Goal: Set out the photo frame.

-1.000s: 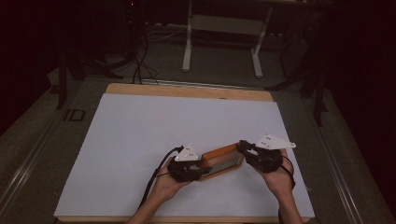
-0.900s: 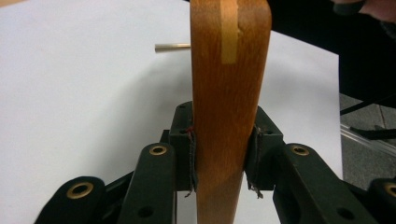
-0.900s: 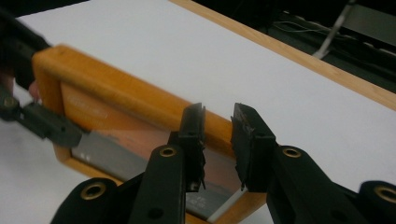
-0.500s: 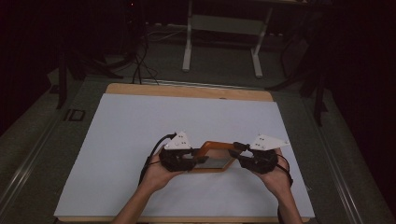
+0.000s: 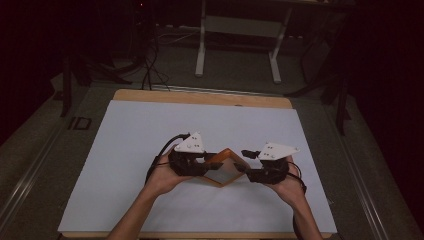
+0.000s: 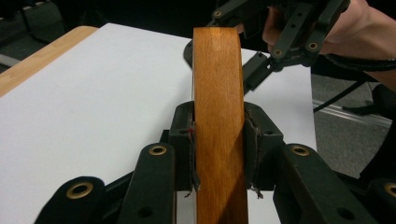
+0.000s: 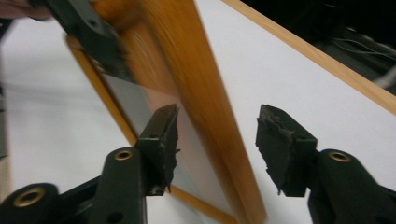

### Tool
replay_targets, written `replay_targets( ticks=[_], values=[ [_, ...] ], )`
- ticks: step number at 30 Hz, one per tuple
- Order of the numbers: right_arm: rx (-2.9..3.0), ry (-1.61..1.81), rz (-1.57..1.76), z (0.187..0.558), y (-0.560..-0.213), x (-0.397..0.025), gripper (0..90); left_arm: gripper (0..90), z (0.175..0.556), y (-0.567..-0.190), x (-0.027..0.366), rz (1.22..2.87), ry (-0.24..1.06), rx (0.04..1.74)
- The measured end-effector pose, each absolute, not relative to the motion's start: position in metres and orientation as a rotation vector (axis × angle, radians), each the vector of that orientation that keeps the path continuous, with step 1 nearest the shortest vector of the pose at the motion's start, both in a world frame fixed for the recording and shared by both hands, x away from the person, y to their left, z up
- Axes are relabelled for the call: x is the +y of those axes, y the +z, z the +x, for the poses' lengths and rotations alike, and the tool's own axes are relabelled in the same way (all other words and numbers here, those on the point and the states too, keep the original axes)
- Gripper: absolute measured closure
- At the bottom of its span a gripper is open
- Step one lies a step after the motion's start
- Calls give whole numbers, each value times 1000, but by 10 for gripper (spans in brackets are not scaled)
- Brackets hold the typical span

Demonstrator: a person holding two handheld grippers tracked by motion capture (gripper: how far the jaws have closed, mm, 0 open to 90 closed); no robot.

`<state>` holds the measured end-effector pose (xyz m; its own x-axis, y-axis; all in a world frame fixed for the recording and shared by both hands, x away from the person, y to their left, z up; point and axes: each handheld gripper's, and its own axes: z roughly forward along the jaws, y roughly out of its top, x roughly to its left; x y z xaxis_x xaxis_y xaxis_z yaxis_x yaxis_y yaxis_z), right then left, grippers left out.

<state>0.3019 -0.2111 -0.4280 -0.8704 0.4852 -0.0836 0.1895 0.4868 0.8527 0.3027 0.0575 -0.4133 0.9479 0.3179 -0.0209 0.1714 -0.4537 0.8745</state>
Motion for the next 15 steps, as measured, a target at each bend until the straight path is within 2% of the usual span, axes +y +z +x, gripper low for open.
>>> replay_targets(
  ticks=[3,9,12,13,15],
  values=[
    [2466,1366,512,308,-427,-202,416,685,304,-413,55,2055,171,322],
    [2517,1391,466,313,-426,-198,414,682,310,-413,53,2048,151,318],
    [2520,1378,463,312,-426,-198,436,676,311,-413,53,2049,154,307],
    [2514,1372,460,312,-425,-201,496,669,312,-413,53,2047,153,309],
    [2517,1373,453,311,-424,-203,542,657,312,-413,54,2043,149,313]
  ],
)
